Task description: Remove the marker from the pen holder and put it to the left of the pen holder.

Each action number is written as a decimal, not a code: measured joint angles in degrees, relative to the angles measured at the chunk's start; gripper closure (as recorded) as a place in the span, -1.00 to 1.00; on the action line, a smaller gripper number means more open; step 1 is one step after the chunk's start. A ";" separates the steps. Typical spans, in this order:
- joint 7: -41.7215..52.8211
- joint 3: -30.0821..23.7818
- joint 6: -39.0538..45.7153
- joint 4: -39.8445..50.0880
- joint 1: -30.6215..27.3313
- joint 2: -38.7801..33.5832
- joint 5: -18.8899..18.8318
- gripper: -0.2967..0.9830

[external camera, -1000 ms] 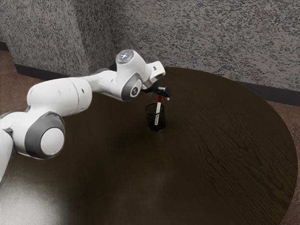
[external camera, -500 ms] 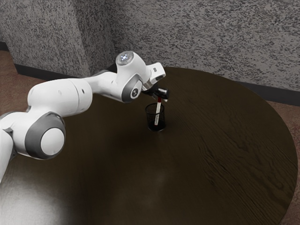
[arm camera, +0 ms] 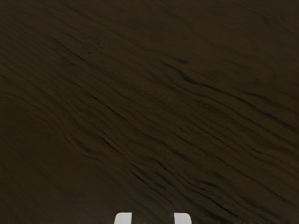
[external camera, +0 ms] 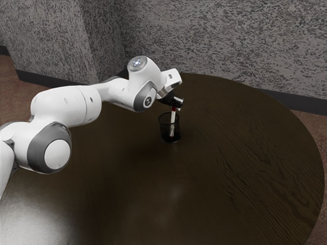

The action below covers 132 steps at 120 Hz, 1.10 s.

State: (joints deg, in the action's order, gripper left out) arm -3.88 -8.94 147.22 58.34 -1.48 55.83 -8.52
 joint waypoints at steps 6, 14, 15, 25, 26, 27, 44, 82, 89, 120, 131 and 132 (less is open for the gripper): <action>-0.25 0.06 0.01 0.20 0.22 -0.21 -0.22 0.61; -0.64 0.16 0.02 0.65 0.45 -0.77 -0.52 0.62; -0.69 0.18 0.01 0.71 0.50 -0.86 -0.55 0.63; -1.21 0.34 0.00 1.87 0.82 -2.29 -0.84 0.63; -1.26 0.34 0.00 2.02 0.84 -2.47 -0.86 0.63; -1.31 0.35 0.00 2.18 0.86 -2.66 -0.89 0.63; -2.09 0.85 -0.07 5.35 1.08 -6.57 -1.20 0.65; -3.03 2.65 -0.61 17.48 1.15 -21.07 -1.20 0.65; -3.25 2.98 -0.93 19.46 1.16 -23.83 -1.16 0.65; -4.63 6.18 -3.99 32.06 -0.61 -34.56 -1.04 0.65; -5.03 7.31 -5.32 34.06 -1.66 -35.23 -0.98 0.65; -5.06 7.43 -5.48 34.16 -1.74 -35.24 -0.97 0.65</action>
State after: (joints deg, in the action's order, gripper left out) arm -8.94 -1.51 141.74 92.50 -3.22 20.59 -9.49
